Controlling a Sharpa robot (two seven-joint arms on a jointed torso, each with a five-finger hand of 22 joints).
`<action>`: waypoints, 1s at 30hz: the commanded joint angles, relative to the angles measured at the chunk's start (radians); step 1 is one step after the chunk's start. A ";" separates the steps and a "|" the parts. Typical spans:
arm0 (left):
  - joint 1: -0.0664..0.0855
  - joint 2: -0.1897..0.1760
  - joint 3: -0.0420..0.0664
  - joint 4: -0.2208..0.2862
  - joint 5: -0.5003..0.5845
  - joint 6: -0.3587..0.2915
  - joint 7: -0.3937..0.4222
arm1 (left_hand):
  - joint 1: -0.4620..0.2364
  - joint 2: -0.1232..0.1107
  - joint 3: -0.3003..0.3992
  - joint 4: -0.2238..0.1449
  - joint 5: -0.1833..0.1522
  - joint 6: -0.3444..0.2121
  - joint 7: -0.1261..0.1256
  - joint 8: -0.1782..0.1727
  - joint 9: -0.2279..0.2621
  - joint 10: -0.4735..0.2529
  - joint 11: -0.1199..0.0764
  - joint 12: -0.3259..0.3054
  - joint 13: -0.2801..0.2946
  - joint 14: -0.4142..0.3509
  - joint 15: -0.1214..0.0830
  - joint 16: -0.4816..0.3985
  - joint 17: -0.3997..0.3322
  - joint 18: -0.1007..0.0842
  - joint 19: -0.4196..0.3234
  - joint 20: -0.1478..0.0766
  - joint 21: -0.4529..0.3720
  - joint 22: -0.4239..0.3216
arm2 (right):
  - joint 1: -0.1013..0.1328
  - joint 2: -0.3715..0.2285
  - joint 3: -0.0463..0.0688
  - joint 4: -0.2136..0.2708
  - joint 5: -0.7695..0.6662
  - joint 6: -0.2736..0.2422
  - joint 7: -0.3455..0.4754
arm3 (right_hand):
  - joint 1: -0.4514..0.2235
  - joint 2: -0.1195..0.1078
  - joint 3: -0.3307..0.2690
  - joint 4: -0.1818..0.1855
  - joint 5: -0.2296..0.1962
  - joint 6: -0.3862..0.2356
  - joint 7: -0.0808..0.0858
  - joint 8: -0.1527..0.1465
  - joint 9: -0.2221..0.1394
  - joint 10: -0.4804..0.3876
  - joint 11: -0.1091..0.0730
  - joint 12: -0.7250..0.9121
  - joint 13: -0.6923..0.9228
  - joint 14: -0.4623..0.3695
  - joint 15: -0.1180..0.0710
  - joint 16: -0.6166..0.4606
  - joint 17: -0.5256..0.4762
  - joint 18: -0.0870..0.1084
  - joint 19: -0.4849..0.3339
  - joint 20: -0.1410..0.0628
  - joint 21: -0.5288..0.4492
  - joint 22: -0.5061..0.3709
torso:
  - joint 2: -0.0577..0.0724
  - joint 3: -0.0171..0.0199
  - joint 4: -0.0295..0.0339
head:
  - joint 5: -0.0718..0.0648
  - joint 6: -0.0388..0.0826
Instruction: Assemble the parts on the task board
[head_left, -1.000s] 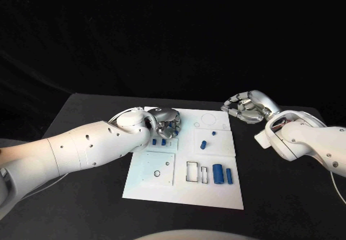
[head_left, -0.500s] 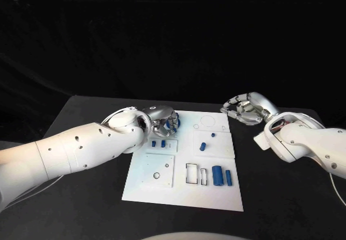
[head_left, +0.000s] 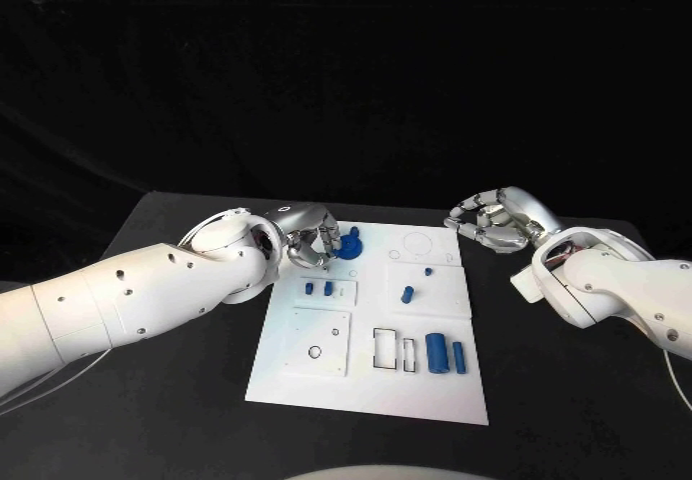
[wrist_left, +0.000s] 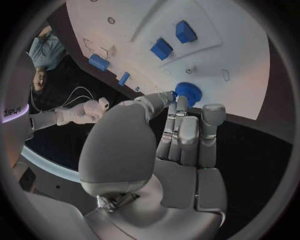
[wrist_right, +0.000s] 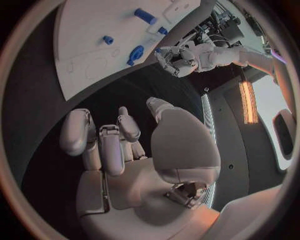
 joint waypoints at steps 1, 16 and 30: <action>0.000 -0.004 0.001 -0.002 0.021 0.039 -0.017 | -0.011 -0.002 -0.003 -0.003 -0.003 0.008 -0.003 -0.002 0.000 0.006 0.001 -0.005 0.000 0.006 -0.001 0.002 -0.003 -0.014 0.006 -0.001 0.004 0.001 | -0.001 0.001 0.000 0.000 -0.005 0.001 0.006 | 0.004 0.002 -0.005 -0.002 0.004 -0.004 0.000 0.007 -0.001 -0.007 0.001 -0.003 0.000 0.045 -0.008 -0.003 0.010 0.018 -0.007 -0.002 -0.002 -0.001 | -0.001 -0.0005 0.0006 | 0.002 -0.001; -0.015 -0.014 -0.003 -0.023 0.024 0.077 -0.033 | -0.016 -0.004 -0.005 -0.002 -0.004 0.009 -0.004 -0.004 0.000 0.009 0.000 -0.009 0.001 0.005 -0.001 0.000 -0.009 -0.014 0.006 -0.001 0.003 0.000 | -0.002 0.001 0.000 0.000 -0.005 0.002 0.005 | 0.004 0.002 -0.005 -0.002 0.004 -0.004 0.000 0.007 -0.001 -0.007 0.001 -0.003 0.000 0.045 -0.008 -0.003 0.010 0.018 -0.007 -0.002 -0.002 -0.001 | 0.002 0.0010 -0.0018 | 0.005 0.000; -0.021 -0.013 -0.003 -0.025 0.029 0.083 -0.032 | -0.018 -0.005 -0.006 -0.001 -0.004 0.010 -0.004 -0.005 0.000 0.010 0.000 -0.011 0.001 0.005 -0.001 -0.001 -0.009 -0.014 0.005 -0.001 0.003 0.000 | -0.003 0.004 0.000 -0.001 -0.005 0.002 0.006 | 0.004 0.002 -0.005 -0.002 0.004 -0.004 0.000 0.007 -0.001 -0.007 0.001 -0.003 0.000 0.045 -0.008 -0.003 0.010 0.018 -0.007 -0.002 -0.002 -0.001 | 0.002 0.0010 -0.0010 | 0.006 -0.003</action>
